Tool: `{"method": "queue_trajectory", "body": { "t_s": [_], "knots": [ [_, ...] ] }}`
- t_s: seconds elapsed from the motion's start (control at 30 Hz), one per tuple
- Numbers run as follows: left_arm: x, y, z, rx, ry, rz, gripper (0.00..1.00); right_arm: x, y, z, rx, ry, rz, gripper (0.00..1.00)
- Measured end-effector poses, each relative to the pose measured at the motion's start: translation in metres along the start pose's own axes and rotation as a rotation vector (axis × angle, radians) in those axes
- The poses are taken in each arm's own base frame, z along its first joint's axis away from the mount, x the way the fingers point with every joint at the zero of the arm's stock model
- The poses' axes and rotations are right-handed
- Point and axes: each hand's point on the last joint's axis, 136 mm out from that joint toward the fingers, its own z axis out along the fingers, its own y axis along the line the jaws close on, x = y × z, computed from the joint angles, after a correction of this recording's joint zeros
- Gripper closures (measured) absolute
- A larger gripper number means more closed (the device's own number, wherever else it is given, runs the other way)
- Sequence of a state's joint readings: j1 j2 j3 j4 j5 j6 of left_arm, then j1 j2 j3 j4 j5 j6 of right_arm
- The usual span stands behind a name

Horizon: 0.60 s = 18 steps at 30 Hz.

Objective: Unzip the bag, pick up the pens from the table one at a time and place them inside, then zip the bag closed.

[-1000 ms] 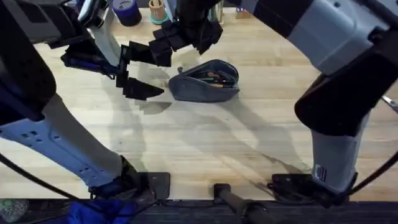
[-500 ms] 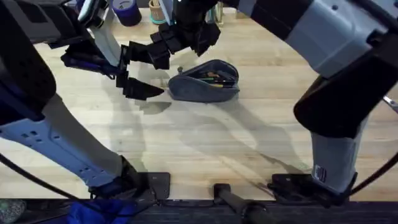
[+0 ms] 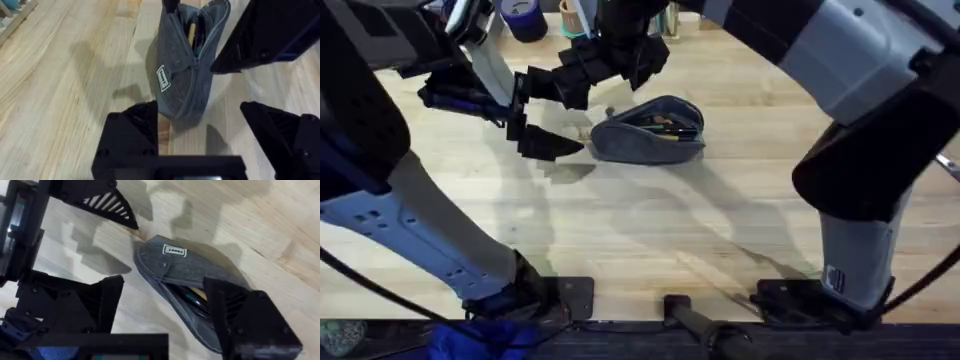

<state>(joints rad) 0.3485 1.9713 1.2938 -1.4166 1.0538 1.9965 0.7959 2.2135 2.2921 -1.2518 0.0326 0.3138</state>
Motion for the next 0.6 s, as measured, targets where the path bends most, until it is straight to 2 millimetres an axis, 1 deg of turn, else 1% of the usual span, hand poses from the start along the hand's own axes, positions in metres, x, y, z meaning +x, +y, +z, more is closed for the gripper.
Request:
{"method": "queue_trajectory", "body": {
  "t_s": [0.17,0.27,0.47,0.6],
  "knots": [
    [0.000,0.000,0.000,0.000,0.000,0.000,0.008,0.000,0.000,0.000,0.000,0.000,-0.004,0.046],
    [0.000,0.000,0.000,0.000,0.000,0.000,0.007,0.001,0.000,0.005,0.003,0.010,-0.004,0.045],
    [0.000,0.000,0.000,0.000,0.000,0.000,0.007,0.006,-0.002,0.029,0.016,0.058,-0.004,0.046],
    [0.000,0.000,0.000,0.000,0.000,0.000,0.007,0.009,-0.002,0.041,0.023,0.083,-0.004,0.046]
  ]
}}
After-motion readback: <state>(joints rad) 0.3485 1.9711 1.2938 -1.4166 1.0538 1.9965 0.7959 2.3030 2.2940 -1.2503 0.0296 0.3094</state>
